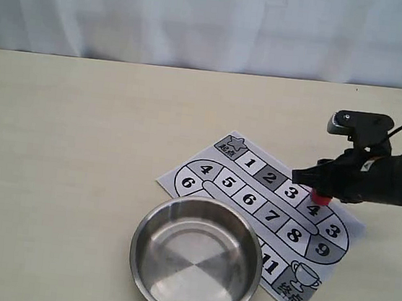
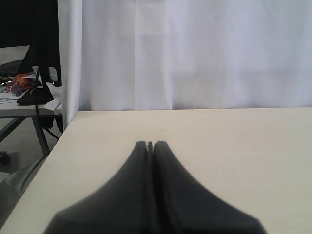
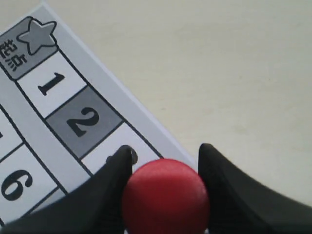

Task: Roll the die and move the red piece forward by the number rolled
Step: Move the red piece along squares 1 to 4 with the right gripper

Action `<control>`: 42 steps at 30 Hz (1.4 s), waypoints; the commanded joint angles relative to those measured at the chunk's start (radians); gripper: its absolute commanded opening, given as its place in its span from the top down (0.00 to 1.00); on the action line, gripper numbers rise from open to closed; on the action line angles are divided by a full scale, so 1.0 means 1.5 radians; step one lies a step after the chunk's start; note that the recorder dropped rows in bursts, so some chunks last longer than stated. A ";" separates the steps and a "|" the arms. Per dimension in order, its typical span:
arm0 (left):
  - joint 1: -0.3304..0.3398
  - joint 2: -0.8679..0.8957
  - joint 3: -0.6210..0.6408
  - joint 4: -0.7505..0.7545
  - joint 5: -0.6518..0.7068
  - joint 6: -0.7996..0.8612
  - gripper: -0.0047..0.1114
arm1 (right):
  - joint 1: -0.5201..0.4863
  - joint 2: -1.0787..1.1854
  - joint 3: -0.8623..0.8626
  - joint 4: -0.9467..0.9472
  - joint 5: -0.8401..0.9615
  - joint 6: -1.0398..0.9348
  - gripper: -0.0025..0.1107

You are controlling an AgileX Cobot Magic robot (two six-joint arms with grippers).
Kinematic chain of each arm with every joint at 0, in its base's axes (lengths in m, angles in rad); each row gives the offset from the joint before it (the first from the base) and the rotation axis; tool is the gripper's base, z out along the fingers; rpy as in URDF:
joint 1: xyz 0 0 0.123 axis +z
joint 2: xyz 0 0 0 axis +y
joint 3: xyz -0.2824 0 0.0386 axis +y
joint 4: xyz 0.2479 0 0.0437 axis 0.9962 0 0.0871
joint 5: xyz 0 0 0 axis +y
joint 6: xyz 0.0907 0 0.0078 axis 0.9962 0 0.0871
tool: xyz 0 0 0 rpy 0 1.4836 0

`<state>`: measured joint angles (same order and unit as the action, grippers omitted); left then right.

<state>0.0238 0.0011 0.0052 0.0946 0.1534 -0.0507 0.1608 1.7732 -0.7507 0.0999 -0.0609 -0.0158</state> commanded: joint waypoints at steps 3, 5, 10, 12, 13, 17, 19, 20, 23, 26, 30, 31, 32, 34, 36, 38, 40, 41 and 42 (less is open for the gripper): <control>0.000 -0.001 -0.003 -0.001 -0.006 -0.001 0.96 | -0.005 0.003 0.040 -0.002 -0.047 0.001 0.94; 0.000 -0.001 -0.003 -0.001 -0.006 -0.001 0.96 | -0.005 0.021 0.040 -0.002 -0.049 0.001 0.94; 0.000 -0.001 -0.003 -0.001 -0.006 -0.001 0.96 | -0.005 0.069 0.040 -0.002 -0.070 0.001 0.94; 0.000 -0.001 -0.003 -0.001 -0.006 -0.001 0.96 | -0.005 0.068 0.040 -0.002 -0.070 0.001 0.94; 0.000 -0.001 -0.003 -0.001 -0.006 -0.001 0.96 | -0.005 0.062 0.040 -0.002 -0.067 0.001 0.94; 0.000 -0.001 -0.003 -0.001 -0.006 -0.001 0.96 | -0.005 0.031 0.040 -0.002 -0.044 0.000 0.94; 0.000 -0.001 -0.003 -0.001 -0.008 -0.001 0.96 | -0.005 0.011 0.040 -0.002 -0.031 -0.002 0.94; 0.000 -0.001 -0.003 -0.001 -0.008 -0.001 0.96 | -0.005 -0.002 0.040 -0.002 -0.022 -0.004 0.94; 0.000 -0.001 -0.003 -0.001 -0.008 -0.001 0.96 | -0.005 -0.040 0.040 -0.002 0.023 -0.004 0.94; 0.000 -0.001 -0.003 -0.001 -0.008 -0.001 0.96 | -0.005 -0.064 0.047 -0.002 0.041 -0.004 0.94; 0.000 -0.001 -0.003 -0.001 -0.008 -0.001 0.96 | -0.005 -0.075 0.085 -0.002 -0.017 -0.004 0.94; 0.000 -0.001 -0.003 -0.001 -0.008 -0.001 0.96 | -0.005 -0.075 0.096 -0.002 -0.035 0.000 0.94; 0.000 -0.001 -0.003 -0.001 -0.008 -0.001 0.96 | -0.005 -0.075 0.108 -0.002 -0.052 0.000 0.94; 0.000 -0.001 -0.003 -0.001 -0.008 -0.001 0.96 | -0.005 -0.075 0.125 -0.002 -0.082 0.000 0.94; 0.000 -0.001 -0.003 -0.001 -0.008 -0.001 0.96 | -0.005 -0.075 0.135 -0.002 -0.099 0.000 0.94; 0.000 -0.001 -0.003 -0.001 -0.008 -0.001 0.96 | -0.005 -0.075 0.137 -0.002 -0.096 0.000 0.94; 0.000 -0.001 -0.003 -0.001 -0.008 -0.001 0.96 | -0.005 -0.071 0.137 -0.002 -0.096 0.000 0.94; 0.000 -0.001 -0.003 -0.001 -0.008 -0.001 0.96 | -0.005 -0.067 0.137 -0.002 -0.098 0.000 0.94; 0.000 -0.001 -0.003 -0.001 -0.008 -0.001 0.96 | -0.006 -0.061 0.137 -0.002 -0.101 0.000 0.94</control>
<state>0.0238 0.0011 0.0052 0.0946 0.1534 -0.0507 0.1608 1.6680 -0.5498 0.0999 -0.1849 -0.0158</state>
